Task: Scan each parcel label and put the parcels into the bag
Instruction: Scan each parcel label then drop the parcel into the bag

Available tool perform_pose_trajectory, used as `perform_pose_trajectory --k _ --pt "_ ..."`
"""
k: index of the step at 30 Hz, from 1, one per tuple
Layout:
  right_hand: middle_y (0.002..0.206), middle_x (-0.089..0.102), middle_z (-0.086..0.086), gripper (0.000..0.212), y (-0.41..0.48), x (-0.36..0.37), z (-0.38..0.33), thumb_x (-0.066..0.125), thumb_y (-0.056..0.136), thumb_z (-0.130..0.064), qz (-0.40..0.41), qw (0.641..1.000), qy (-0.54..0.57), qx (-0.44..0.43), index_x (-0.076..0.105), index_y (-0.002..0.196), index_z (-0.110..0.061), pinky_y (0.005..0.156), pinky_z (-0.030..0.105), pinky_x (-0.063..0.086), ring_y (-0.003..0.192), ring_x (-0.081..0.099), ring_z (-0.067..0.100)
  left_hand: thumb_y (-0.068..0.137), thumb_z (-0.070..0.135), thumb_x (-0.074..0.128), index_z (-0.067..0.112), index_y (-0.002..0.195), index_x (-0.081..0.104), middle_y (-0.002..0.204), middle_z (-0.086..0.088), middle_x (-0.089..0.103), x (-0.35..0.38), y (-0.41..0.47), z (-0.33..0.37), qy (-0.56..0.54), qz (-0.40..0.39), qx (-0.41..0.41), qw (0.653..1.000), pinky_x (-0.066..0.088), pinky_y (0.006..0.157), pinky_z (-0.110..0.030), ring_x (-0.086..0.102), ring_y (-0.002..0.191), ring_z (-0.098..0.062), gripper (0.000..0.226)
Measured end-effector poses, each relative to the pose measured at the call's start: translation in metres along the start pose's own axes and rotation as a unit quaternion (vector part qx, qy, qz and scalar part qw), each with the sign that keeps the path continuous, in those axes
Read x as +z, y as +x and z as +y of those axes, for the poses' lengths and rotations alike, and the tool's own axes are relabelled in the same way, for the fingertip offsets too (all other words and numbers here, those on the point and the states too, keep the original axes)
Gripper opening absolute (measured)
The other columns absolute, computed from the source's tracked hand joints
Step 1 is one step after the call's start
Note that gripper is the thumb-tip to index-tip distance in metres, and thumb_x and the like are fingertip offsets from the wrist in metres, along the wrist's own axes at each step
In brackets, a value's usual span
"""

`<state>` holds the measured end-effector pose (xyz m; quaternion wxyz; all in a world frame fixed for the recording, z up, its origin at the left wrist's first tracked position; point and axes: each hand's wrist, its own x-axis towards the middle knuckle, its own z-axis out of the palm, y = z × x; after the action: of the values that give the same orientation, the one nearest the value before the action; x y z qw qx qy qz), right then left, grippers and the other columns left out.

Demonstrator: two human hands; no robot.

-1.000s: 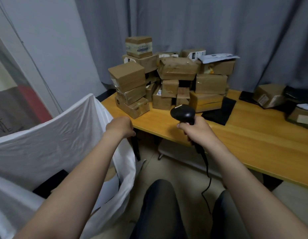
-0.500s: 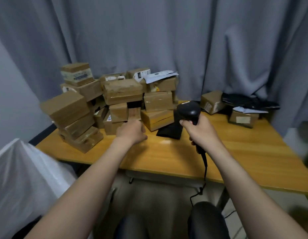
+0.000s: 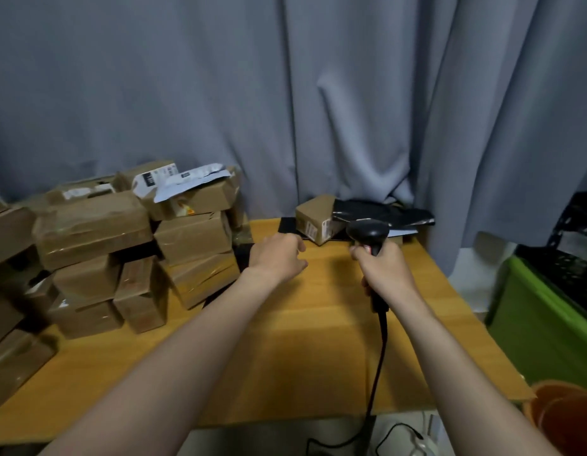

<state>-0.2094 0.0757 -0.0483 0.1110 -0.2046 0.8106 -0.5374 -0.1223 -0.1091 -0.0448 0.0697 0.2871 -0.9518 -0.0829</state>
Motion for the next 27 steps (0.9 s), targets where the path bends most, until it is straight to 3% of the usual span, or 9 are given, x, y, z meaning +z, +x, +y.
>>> perform_pose_trajectory --k 3,5,9,12,15,20,27 --pt "0.066 0.061 0.014 0.028 0.025 -0.007 0.014 0.066 0.094 -0.031 0.003 1.0 0.012 0.019 0.061 0.088 -0.003 0.062 0.047 0.057 0.062 0.066 0.039 0.092 0.037 0.073 0.027 0.123 0.067 0.128 -0.001 0.062 0.02 0.043 0.023 0.015 -0.002 0.032 0.999 0.054 0.092 -0.043 0.057 0.119 -0.029 0.033" --pt "0.066 0.061 0.016 0.026 0.04 -0.011 0.023 0.067 0.095 -0.03 0.001 0.999 0.019 0.03 0.059 0.084 -0.007 0.061 0.048 0.057 0.057 0.064 0.035 0.092 0.03 0.072 0.021 0.122 0.067 0.137 -0.003 0.054 0.032 0.069 0.038 0.036 -0.015 0.053 0.998 0.051 0.098 -0.046 0.048 0.126 -0.032 0.032" --pt "0.062 0.061 0.015 0.026 0.062 -0.013 0.04 0.068 0.096 -0.03 -0.014 0.998 0.032 0.045 0.061 0.084 -0.008 0.057 0.047 0.057 0.051 0.063 0.033 0.094 0.028 0.067 0.026 0.122 0.071 0.169 0.002 0.017 0.052 0.112 0.059 0.106 -0.043 0.099 0.988 0.04 0.111 -0.051 0.019 0.148 -0.039 0.028" --pt "0.058 0.059 0.013 0.026 0.073 -0.014 0.053 0.069 0.096 -0.03 -0.018 0.997 0.048 0.053 0.06 0.082 -0.011 0.054 0.043 0.055 0.05 0.061 0.031 0.097 0.028 0.062 0.024 0.126 0.069 0.173 0.007 0.0 0.066 0.135 0.065 0.138 -0.072 0.11 0.982 0.028 0.117 -0.055 0.006 0.154 -0.04 0.029" --pt "0.059 0.057 0.013 0.027 0.079 -0.015 0.06 0.07 0.097 -0.029 -0.021 0.996 0.064 0.053 0.058 0.081 -0.011 0.05 0.038 0.051 0.05 0.059 0.028 0.099 0.022 0.054 0.019 0.133 0.063 0.172 0.007 0.008 0.074 0.145 0.068 0.14 -0.076 0.109 0.981 0.028 0.116 -0.055 0.009 0.153 -0.039 0.035" --pt "0.062 0.056 0.012 0.027 0.082 -0.013 0.063 0.069 0.097 -0.03 -0.02 0.996 0.07 0.045 0.058 0.082 -0.011 0.05 0.037 0.051 0.052 0.059 0.028 0.103 0.018 0.048 0.018 0.144 0.054 0.157 0.006 0.041 0.074 0.139 0.065 0.04 0.039 0.127 0.99 0.037 0.105 -0.046 0.033 0.137 -0.027 0.042" --pt "0.061 0.053 0.013 0.031 0.062 -0.008 0.04 0.069 0.098 -0.025 -0.022 0.996 0.083 0.018 0.051 0.076 -0.012 0.048 0.035 0.047 0.047 0.054 0.022 0.106 0.011 0.047 0.013 0.125 0.072 0.128 0.0 0.065 0.03 0.118 0.052 -0.137 0.195 0.128 0.963 0.041 0.103 -0.037 0.052 0.125 -0.022 0.031"
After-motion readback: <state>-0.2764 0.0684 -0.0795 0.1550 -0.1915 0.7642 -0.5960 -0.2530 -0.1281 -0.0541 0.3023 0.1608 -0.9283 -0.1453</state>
